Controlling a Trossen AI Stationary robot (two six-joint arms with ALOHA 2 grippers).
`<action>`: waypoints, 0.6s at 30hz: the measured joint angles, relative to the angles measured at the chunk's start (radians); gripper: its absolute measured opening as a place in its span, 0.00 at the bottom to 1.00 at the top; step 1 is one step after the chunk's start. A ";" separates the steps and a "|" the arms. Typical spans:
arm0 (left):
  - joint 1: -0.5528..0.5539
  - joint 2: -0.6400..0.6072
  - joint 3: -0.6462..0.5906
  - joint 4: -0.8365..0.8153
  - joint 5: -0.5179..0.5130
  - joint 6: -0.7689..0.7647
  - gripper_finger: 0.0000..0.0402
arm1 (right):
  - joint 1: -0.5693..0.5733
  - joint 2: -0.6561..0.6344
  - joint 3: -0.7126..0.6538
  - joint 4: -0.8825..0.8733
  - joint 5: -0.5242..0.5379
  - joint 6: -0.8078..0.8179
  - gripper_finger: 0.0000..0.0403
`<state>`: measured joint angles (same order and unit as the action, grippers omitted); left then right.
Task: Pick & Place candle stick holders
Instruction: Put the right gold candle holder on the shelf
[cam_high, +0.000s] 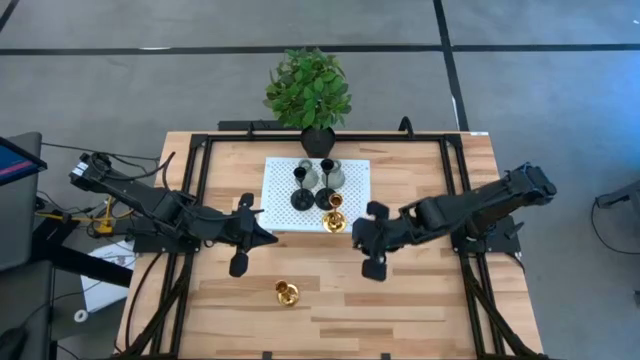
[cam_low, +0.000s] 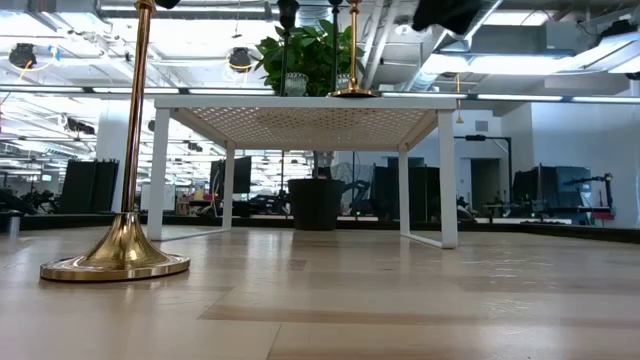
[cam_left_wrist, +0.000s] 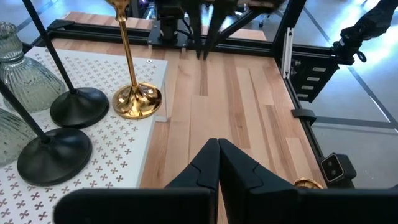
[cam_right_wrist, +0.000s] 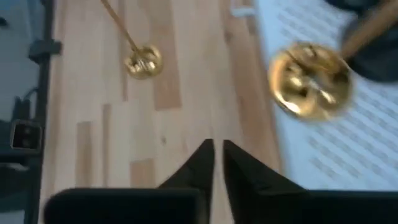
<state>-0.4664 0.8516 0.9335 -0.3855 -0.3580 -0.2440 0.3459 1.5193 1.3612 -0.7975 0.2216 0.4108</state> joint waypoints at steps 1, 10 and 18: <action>0.000 0.000 0.000 0.001 0.000 0.000 0.01 | 0.011 0.010 -0.001 0.028 0.030 0.002 0.03; 0.000 0.000 0.000 0.000 0.000 0.000 0.01 | 0.059 0.039 -0.001 0.047 0.369 0.095 0.00; 0.000 0.000 0.000 0.001 0.000 0.000 0.01 | 0.028 0.030 -0.001 -0.058 0.439 0.106 0.00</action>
<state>-0.4660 0.8516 0.9336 -0.3847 -0.3580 -0.2440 0.3742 1.5494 1.3598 -0.8556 0.6604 0.5165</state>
